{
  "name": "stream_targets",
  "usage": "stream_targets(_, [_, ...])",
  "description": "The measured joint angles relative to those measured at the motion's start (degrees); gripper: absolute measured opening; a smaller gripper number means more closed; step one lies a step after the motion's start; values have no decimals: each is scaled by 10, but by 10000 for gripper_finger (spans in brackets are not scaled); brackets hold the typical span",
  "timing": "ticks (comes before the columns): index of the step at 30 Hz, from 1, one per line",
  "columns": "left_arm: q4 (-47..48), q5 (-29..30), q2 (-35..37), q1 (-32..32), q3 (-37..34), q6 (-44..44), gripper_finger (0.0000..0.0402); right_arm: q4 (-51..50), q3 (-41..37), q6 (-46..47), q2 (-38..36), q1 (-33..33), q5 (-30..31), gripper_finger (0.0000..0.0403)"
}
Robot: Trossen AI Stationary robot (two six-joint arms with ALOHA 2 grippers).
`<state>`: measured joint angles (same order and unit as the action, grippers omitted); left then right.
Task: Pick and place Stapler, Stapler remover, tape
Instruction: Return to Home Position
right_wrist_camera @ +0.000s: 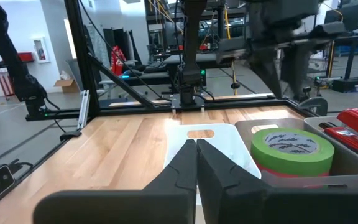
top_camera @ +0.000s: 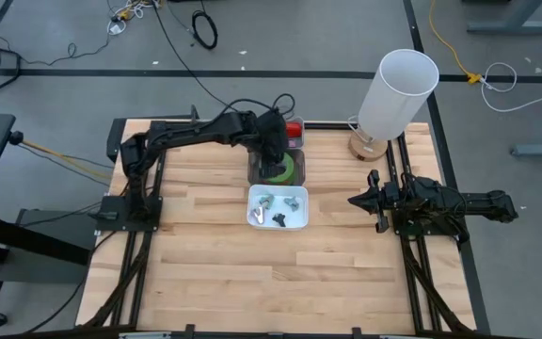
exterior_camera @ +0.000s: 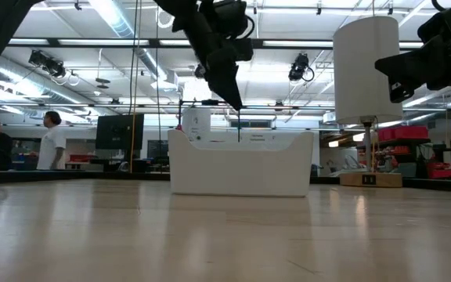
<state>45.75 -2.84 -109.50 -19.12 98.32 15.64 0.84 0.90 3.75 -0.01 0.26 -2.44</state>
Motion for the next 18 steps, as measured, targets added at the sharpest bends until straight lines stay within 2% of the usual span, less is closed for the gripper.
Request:
stream_targets(14, [2,0,32,80,-1,0,12,0,0,0,0,0,0,13])
stream_targets(18, [4,0,32,102,-2,0,5,0,0,0,0,0,0,13])
